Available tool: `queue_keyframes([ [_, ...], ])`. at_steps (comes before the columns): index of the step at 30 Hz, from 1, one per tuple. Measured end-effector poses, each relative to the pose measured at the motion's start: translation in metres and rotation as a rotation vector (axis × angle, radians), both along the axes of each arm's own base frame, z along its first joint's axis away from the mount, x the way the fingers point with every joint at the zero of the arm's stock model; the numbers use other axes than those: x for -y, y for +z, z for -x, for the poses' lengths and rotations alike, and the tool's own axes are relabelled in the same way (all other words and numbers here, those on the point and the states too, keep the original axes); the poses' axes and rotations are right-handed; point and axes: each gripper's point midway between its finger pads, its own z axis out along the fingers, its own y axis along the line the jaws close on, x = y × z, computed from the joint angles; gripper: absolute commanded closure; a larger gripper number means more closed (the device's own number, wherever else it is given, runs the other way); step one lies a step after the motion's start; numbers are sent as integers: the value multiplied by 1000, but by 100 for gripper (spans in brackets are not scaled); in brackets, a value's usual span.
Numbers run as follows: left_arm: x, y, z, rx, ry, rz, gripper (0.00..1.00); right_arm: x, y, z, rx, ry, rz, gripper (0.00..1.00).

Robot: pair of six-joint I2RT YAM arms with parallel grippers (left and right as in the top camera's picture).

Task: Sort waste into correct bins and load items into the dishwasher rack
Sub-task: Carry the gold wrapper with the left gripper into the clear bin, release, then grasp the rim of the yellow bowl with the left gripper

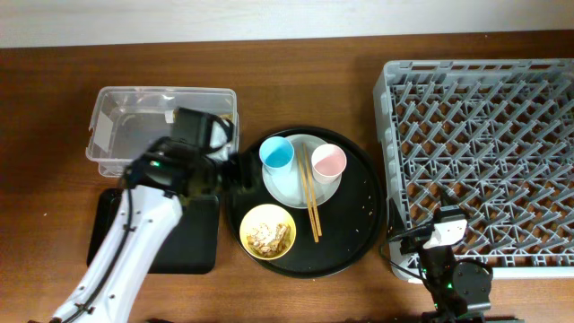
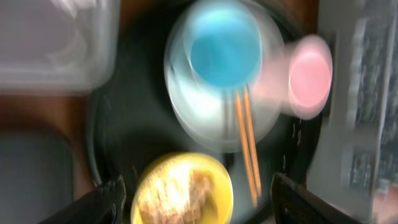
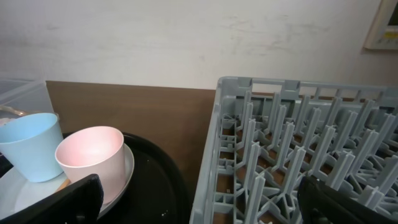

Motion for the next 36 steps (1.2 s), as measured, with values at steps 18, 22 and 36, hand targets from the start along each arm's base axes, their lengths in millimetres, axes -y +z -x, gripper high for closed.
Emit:
queue_keyframes([
  [18,89,-39,103,-13,-402,-351,64,0,0,0,0,0,1,2],
  [22,94,-58,101,-21,-397,-415,64,0,0,0,1,0,1,2],
  [36,98,-96,88,-35,-388,-510,75,0,0,0,0,0,0,2],
])
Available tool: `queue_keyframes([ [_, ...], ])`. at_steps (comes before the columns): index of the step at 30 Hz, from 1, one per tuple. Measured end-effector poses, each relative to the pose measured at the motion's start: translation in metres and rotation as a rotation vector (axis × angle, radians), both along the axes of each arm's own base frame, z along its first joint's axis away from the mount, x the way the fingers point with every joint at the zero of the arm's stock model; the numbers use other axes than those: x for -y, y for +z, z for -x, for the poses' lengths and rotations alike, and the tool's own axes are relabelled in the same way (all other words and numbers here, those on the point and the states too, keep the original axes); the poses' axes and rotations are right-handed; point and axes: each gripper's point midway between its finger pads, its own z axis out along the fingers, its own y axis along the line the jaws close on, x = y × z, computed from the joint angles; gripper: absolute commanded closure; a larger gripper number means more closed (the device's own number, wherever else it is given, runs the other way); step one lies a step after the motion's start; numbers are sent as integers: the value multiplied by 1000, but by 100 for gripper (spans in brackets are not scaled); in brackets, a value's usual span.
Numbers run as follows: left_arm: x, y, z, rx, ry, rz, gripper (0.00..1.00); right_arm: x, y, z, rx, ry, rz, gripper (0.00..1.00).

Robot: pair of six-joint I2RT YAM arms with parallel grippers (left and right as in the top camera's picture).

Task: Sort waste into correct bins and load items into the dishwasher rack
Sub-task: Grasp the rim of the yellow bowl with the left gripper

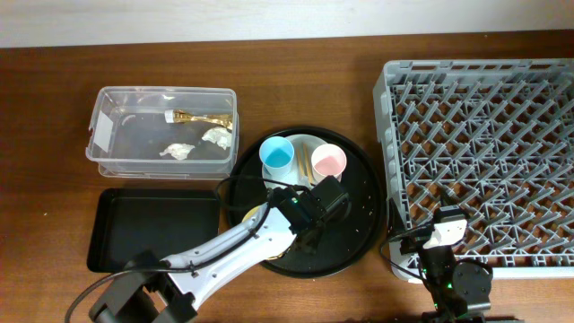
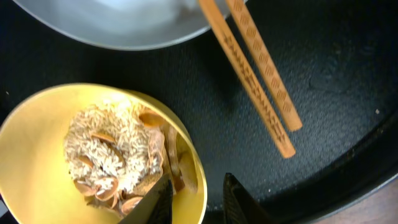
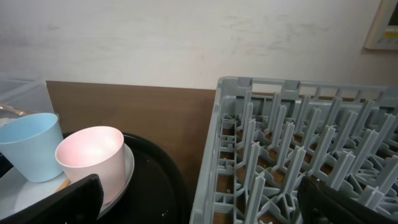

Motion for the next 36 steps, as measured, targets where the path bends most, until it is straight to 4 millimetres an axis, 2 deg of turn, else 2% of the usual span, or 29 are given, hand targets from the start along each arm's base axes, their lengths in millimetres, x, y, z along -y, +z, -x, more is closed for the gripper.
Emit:
queue_keyframes([
  [9,1,0,-3,12,1,3,75,0,0,0,0,0,0,2],
  [15,0,-18,-2,-19,11,-35,75,0,0,0,0,0,0,2],
  [23,6,-24,-6,-10,19,-21,76,0,0,0,0,0,0,2],
  [24,6,-26,-6,-14,19,-27,77,0,0,0,0,0,0,1],
  [26,4,-33,-5,-27,19,-44,92,0,0,0,0,0,0,2],
  [29,1,-39,-4,-35,26,-66,95,0,0,0,0,0,0,2],
  [36,1,-38,-6,-24,28,-68,99,0,0,0,0,0,0,2],
])
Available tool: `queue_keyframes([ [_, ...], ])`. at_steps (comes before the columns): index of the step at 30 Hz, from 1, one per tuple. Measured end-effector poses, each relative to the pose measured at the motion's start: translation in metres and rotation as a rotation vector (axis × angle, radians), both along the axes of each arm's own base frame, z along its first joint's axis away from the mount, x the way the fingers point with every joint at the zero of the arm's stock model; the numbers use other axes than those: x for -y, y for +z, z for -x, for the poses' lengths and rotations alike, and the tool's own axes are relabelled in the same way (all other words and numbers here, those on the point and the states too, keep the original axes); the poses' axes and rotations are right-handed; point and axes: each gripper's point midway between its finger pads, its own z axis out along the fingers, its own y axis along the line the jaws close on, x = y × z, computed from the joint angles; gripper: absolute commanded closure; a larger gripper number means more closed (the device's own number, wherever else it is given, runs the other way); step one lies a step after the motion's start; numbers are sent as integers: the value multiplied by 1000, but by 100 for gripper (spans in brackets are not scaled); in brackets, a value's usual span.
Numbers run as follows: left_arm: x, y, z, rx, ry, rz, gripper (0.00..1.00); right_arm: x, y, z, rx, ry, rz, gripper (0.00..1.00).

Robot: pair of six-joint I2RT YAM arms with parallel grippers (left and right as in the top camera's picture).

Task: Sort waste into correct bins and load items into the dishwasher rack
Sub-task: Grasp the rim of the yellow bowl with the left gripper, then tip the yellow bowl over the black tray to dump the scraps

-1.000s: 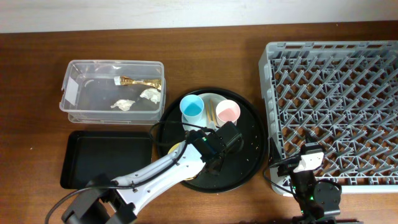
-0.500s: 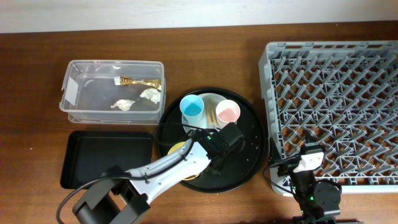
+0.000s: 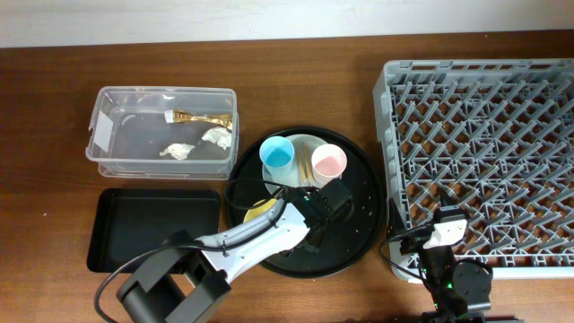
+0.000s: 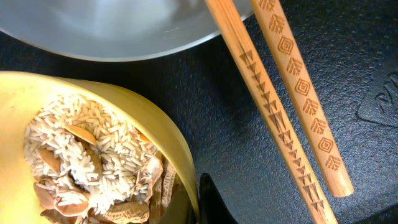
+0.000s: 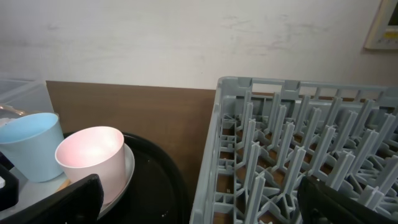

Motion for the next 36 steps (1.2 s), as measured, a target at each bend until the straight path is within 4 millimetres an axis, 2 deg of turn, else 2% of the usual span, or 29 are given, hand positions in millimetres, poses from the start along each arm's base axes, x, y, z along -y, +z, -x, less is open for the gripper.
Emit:
queue_keyframes([
  [11,-4,3,-1,14,0,-16,99,0,0,0,0,0,0,2],
  [21,-22,51,-13,157,12,-28,99,0,0,0,0,0,0,2],
  [29,-67,78,-22,256,105,-155,100,0,0,0,0,0,0,2],
  [36,-124,97,-45,277,303,-178,100,0,0,0,0,0,0,2],
])
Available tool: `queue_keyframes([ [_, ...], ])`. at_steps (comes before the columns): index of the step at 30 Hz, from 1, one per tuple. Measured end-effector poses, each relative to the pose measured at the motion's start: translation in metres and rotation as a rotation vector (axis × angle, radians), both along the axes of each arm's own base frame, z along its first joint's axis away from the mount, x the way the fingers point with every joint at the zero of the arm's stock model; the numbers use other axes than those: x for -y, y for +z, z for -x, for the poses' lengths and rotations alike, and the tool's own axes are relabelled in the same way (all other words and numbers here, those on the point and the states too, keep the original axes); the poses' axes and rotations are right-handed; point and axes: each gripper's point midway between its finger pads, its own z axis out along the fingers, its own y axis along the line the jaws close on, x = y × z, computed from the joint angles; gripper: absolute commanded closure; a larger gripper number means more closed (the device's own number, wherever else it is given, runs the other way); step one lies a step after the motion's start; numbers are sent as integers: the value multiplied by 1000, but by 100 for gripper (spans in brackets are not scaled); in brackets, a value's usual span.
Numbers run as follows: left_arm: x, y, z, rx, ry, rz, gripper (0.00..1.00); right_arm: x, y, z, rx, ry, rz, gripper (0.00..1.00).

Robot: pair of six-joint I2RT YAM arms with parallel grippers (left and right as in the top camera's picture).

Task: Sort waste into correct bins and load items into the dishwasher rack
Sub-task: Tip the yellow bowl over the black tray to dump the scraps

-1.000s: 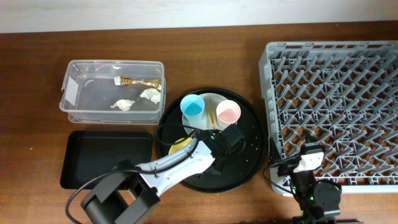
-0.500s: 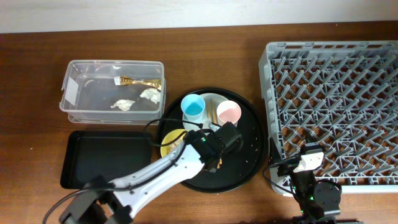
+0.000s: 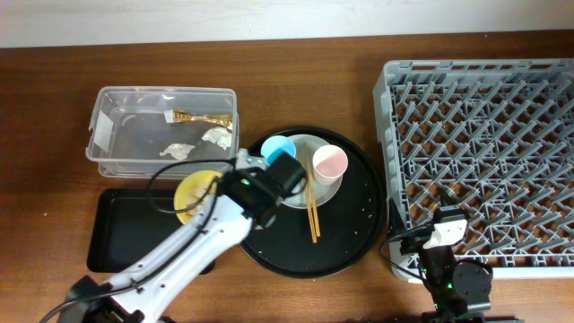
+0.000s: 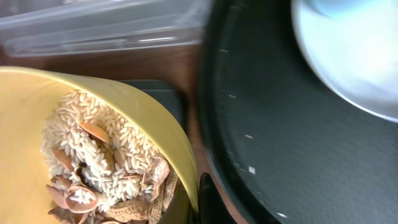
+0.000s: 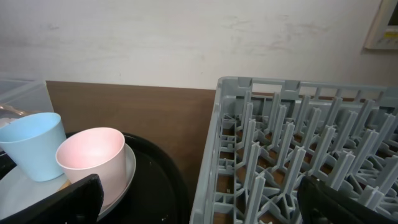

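My left gripper (image 4: 194,208) is shut on the rim of the yellow bowl (image 4: 93,143), which holds rice and peanut shells. In the overhead view the bowl (image 3: 195,196) hangs left of the round black tray (image 3: 350,238), over the near end of the black rectangular tray (image 3: 134,238). A blue cup (image 3: 273,146), a pink cup (image 3: 330,163) and a pair of chopsticks (image 3: 311,211) sit on or against the white plate (image 3: 316,188). My right gripper (image 5: 199,208) is open, low beside the grey dishwasher rack (image 3: 484,152).
The clear bin (image 3: 112,135) at the back left holds a gold wrapper and crumpled paper. The rack fills the right side of the table. Bare brown wood lies along the front and far left.
The yellow bowl has left the round tray. My left gripper now holds it further left, over the black rectangular tray's right end. The right arm has not moved.
My left gripper was open, high over the round tray near the clear bin. Then its fingers stood astride the yellow bowl's rim, and then they were shut on it. Now the bowl is off the round tray, to its left.
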Motion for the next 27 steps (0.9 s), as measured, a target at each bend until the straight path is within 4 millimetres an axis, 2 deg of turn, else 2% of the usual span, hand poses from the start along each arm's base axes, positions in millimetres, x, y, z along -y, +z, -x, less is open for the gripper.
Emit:
queue_keyframes([
  [5,-22,5,-5,-28,75,76,100,0,0,0,0,0,1,2],
  [13,-74,20,-13,-69,197,291,100,0,0,0,0,0,0,2],
  [19,-101,33,-14,-60,227,503,99,0,0,0,0,0,0,2],
  [20,-98,34,-14,-65,205,535,99,0,0,0,0,0,1,1],
  [21,-109,36,-15,-53,233,562,99,0,0,0,0,0,0,2],
  [27,-128,40,-16,-26,246,717,99,0,0,0,0,0,0,2],
])
